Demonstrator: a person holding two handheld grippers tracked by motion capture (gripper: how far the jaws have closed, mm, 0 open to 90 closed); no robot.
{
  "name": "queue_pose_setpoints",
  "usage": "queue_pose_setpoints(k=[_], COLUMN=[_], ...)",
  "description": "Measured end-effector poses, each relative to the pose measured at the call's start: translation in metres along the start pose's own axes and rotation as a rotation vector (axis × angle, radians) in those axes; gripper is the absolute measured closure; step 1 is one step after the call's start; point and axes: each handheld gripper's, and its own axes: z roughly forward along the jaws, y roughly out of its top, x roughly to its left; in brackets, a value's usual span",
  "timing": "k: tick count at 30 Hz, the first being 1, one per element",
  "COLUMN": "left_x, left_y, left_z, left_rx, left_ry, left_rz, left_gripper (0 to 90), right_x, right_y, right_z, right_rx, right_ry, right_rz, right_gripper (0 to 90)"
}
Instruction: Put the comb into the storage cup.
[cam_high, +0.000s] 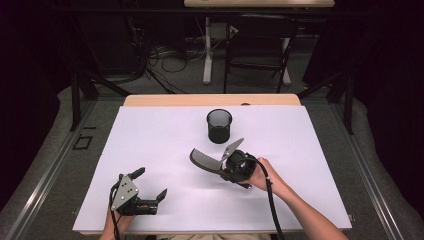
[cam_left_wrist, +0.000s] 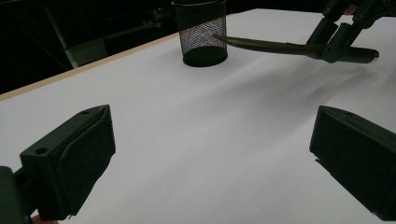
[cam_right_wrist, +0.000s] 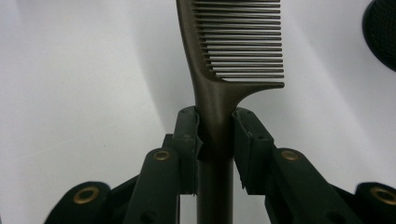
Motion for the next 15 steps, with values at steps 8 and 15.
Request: queue_pose_setpoints(k=[8, 15], left_x=[0.0, 0.0], left_y=[0.001, 0.001], left_z=[-0.001, 0.0], left_rx=[-0.006, -0.004], left_ry=[0.002, -0.003], left_rz=[0.006, 0.005], left_gripper=[0.3, 0.3], right_x=[-0.004, -0.005], right_y=[-0.008, -0.01], right_z=[-0.008, -0.013], right_rx=[-0.038, -0.063], right_ry=[-0.018, -0.026], right_rz=[0.018, 0.025], right_gripper=[72.6, 72.6])
